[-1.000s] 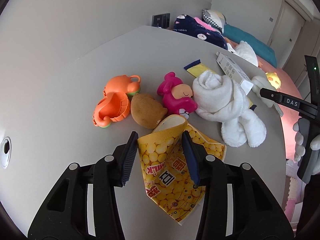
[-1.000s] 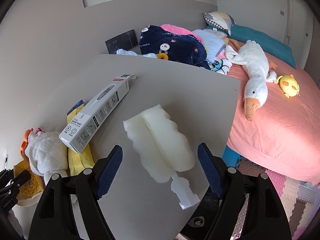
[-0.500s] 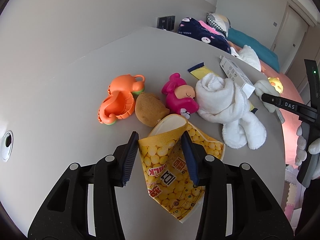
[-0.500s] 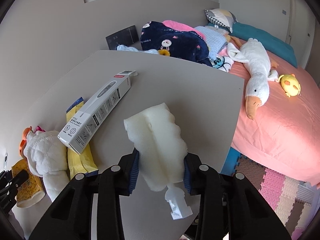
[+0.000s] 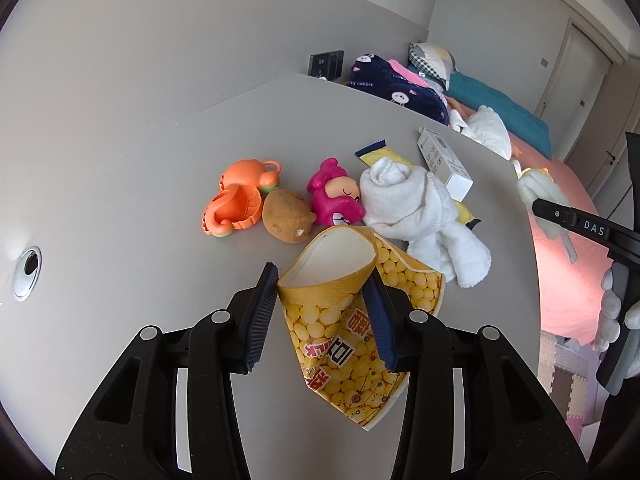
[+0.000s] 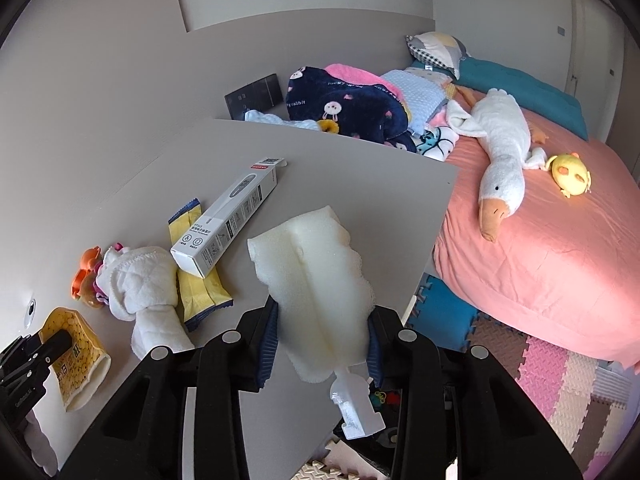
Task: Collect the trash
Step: 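Carry the snack bag and foam sponge toward the black bin, then open both tools over the black bin to drop the held items, then move both open tools back over the desk items, then grasp the white towel with left tool while right tool grasps the white printed box, then carry the towel and white box toward the black bin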
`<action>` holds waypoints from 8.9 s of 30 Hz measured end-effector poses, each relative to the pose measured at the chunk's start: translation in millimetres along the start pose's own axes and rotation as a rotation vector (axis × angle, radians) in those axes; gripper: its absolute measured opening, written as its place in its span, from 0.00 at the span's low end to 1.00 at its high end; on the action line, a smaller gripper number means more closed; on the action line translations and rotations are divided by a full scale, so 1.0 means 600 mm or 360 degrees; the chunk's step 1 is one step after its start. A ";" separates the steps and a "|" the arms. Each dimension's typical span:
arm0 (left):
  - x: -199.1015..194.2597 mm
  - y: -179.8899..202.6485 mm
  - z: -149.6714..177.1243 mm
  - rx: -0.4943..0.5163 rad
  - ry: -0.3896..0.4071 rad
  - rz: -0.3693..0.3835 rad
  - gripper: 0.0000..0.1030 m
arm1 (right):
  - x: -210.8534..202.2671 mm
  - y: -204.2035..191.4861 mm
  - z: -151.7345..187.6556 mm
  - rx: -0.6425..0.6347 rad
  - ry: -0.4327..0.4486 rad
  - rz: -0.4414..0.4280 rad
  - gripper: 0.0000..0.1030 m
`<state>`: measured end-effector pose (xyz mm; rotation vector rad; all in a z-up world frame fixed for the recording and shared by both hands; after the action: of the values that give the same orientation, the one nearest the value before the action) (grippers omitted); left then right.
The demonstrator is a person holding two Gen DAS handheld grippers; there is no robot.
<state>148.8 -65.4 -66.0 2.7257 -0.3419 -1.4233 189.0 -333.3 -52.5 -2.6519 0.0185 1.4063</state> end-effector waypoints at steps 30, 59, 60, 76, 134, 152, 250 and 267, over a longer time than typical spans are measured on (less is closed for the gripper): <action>-0.026 0.243 -0.017 0.0297 0.0060 0.0255 0.42 | -0.137 0.149 0.067 0.0180 0.0127 0.0084 0.38; 0.033 0.483 0.012 0.0652 -0.0079 0.0490 0.42 | -0.175 0.318 0.112 0.0433 0.0145 0.0250 0.39; 0.037 0.491 0.014 0.0667 -0.0089 0.0499 0.42 | -0.175 0.325 0.114 0.0445 0.0144 0.0255 0.39; 0.093 0.576 0.023 0.0801 -0.0170 0.0485 0.54 | -0.145 0.388 0.113 0.0551 0.0070 0.0313 0.54; 0.056 0.226 -0.039 0.0260 -0.0027 0.0148 0.89 | -0.069 0.092 0.046 0.0164 0.0077 0.0144 0.73; 0.128 0.145 -0.076 0.0069 -0.0088 0.0030 0.77 | -0.019 0.042 0.011 0.0104 0.0090 0.0065 0.73; 0.015 0.279 -0.118 0.0206 0.0322 0.0205 0.26 | -0.099 0.061 0.001 0.0119 0.0150 0.0055 0.27; -0.016 0.385 -0.093 0.0339 0.0317 0.0307 0.27 | -0.167 0.149 0.041 0.0235 0.0215 0.0136 0.27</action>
<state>149.1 -291.5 6.8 2.8697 -0.7607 -1.1149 105.5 -424.2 5.7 -2.6453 0.2428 1.1952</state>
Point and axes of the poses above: each gripper's, at about its wrist camera, not at the fingertips, and x roughly the way its jaws point, y to its right, z to its underside, the point moved 10 cm from there along x, roughly the way its jaws point, and after that the axes turned 7 degrees about -y, right-handed, at the moved point
